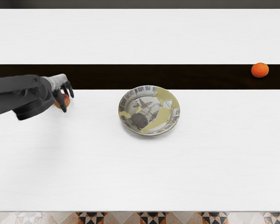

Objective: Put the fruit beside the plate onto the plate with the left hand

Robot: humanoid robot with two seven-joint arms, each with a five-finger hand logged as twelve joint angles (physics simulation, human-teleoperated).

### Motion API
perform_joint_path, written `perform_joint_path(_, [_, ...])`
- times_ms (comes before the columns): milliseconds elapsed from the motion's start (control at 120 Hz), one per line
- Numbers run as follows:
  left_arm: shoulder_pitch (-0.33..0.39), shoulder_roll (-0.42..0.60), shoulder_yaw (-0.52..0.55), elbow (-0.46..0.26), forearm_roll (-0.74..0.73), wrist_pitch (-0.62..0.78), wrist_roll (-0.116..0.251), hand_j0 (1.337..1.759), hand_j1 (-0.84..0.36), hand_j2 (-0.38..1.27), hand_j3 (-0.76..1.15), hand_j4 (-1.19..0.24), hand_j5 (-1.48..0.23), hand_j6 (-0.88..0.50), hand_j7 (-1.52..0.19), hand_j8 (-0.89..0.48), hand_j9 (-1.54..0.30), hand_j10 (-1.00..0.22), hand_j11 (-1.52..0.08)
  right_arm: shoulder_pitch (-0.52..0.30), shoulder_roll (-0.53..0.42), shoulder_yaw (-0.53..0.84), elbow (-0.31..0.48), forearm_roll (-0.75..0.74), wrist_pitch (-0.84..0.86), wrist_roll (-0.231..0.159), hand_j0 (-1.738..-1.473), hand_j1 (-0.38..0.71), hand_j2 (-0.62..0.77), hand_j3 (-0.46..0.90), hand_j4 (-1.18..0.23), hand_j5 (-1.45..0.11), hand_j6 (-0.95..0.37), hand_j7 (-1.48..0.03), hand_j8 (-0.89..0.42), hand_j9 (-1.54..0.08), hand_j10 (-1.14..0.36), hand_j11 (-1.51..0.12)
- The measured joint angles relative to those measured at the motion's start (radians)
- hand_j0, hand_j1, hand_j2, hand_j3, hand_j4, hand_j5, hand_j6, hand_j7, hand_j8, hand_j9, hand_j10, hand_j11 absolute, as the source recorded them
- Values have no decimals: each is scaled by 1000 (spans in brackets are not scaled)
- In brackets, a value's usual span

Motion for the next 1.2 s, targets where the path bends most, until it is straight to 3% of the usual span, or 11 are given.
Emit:
perform_joint_path(258, [-5,-13,-305,0,-54,-140,0,1654,-315,409,0,-736,-1042,-494,-1007,-434,-998,-621,-1011,0,0,0,-1,0,0,0,-1658,-327,-4,0,-19,-24,-19,-24,-19,-24,-18,-24])
perform_joint_path(358, [-14,-83,-377,-1,-56,-177,0,1654,-316,413,0,-741,-1054,-486,-1016,-428,-1006,-617,-1019,0,0,0,-1,0,0,0,-1658,-327,-4,0,-19,-24,-19,-24,-18,-24,-18,-24])
perform_joint_path(475, [-34,-173,-407,-1,-57,-193,0,1654,-314,424,0,-752,-1080,-485,-1045,-424,-1025,-616,-1035,0,0,0,-1,0,0,0,-1658,-327,-4,0,-19,-24,-19,-24,-19,-24,-19,-24])
perform_joint_path(558, [-20,-196,-412,-1,-60,-197,0,1654,-327,478,0,-759,-1115,-479,-1078,-405,-1049,-614,-1054,0,0,0,-2,0,0,0,-1658,-327,-4,0,-19,-24,-19,-24,-19,-24,-19,-24])
perform_joint_path(708, [19,-218,-406,1,-57,-200,0,1654,-292,420,0,-787,-1161,-472,-1121,-422,-1089,-621,-1092,0,0,0,-2,0,0,0,-1658,-327,-4,0,-19,-24,-19,-24,-19,-24,-18,-24])
perform_joint_path(775, [20,-277,-389,3,-56,-200,0,1653,-271,396,0,-801,-1172,-477,-1135,-415,-1110,-633,-1111,0,0,0,-2,0,0,0,-1658,-327,-4,0,-19,-24,-19,-24,-19,-24,-18,-24])
perform_joint_path(842, [20,-283,-375,4,-57,-200,0,1653,-297,463,0,-806,-1180,-473,-1139,-425,-1119,-632,-1118,0,0,0,-2,0,0,0,-1658,-327,-4,0,-19,-24,-19,-24,-19,-24,-19,-24])
perform_joint_path(892, [16,-283,-361,5,-46,-198,0,1654,-268,416,0,-733,-1059,-461,-1025,-426,-1010,-597,-1010,0,0,0,-2,0,0,0,-1658,-327,-4,0,-19,-24,-19,-24,-19,-24,-19,-24])
perform_joint_path(1075, [3,-281,-343,6,-32,-197,0,1656,58,177,0,-332,-475,-222,-461,-207,-455,-277,-455,0,0,0,-2,0,0,0,-1658,-327,-4,0,-19,-24,-19,-24,-19,-24,-19,-24])
perform_joint_path(1200, [15,-229,-442,4,-54,-242,0,1657,181,98,0,-190,-269,-130,-261,-123,-258,-160,-258,0,0,0,-2,0,0,0,-1658,-327,-4,0,-19,-24,-19,-24,-19,-24,-19,-24])
